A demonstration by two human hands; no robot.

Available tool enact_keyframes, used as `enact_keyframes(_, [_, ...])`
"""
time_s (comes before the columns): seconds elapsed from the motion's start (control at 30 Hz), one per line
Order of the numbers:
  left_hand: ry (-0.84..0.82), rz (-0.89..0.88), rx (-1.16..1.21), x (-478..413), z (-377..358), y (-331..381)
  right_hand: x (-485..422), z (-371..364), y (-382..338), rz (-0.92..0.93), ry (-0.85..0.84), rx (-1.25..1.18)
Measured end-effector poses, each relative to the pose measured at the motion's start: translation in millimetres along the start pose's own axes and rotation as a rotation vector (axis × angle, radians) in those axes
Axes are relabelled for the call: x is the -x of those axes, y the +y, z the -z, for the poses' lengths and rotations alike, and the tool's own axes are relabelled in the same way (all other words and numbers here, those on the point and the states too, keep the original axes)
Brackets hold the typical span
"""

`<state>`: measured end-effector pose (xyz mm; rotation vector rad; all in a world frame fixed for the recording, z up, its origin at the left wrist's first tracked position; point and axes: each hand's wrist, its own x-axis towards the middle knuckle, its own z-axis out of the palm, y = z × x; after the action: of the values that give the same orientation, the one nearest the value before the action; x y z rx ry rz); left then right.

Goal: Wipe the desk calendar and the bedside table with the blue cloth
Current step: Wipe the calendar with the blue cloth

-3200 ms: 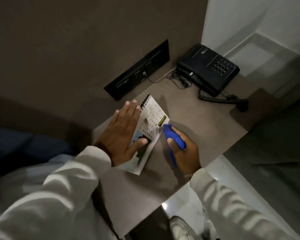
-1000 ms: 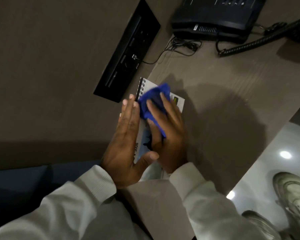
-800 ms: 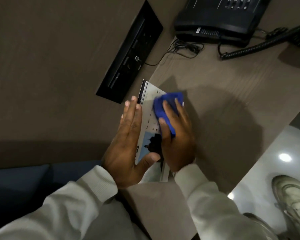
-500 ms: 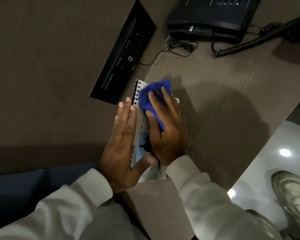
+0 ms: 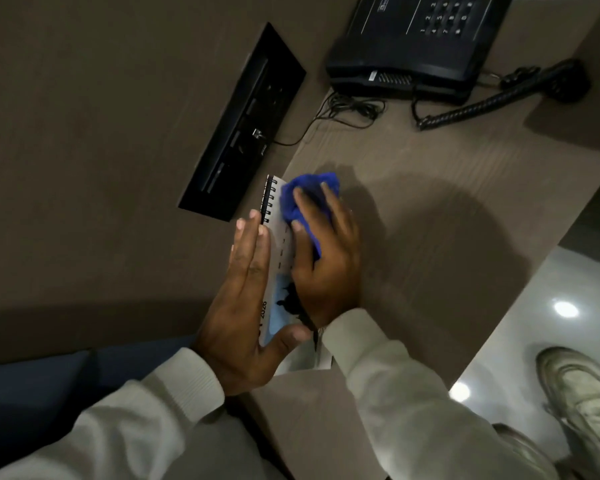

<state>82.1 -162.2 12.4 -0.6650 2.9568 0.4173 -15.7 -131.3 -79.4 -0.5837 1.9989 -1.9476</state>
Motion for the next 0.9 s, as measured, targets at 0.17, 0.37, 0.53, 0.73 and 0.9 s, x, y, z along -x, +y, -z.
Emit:
enact_keyframes(0.17, [0.003, -0.001, 0.03, 1, 0, -4, 17, 15, 1, -0.084, -0.118, 0.078])
enact_keyframes(0.37, [0.03, 0.005, 0.034, 3, -3, -8, 56, 17, -5, 0.034, -0.198, 0.071])
enact_keyframes(0.53, [0.023, -0.019, 0.052, 2, -3, -9, -7, -3, -3, -0.018, -0.005, -0.041])
enact_keyframes(0.73, [0.028, 0.01, 0.046, 3, 0, -5, 65, 20, 1, -0.038, -0.184, 0.097])
enact_keyframes(0.9, [0.021, 0.001, 0.047, 3, -2, -7, 118, 26, 3, -0.004, -0.265, 0.151])
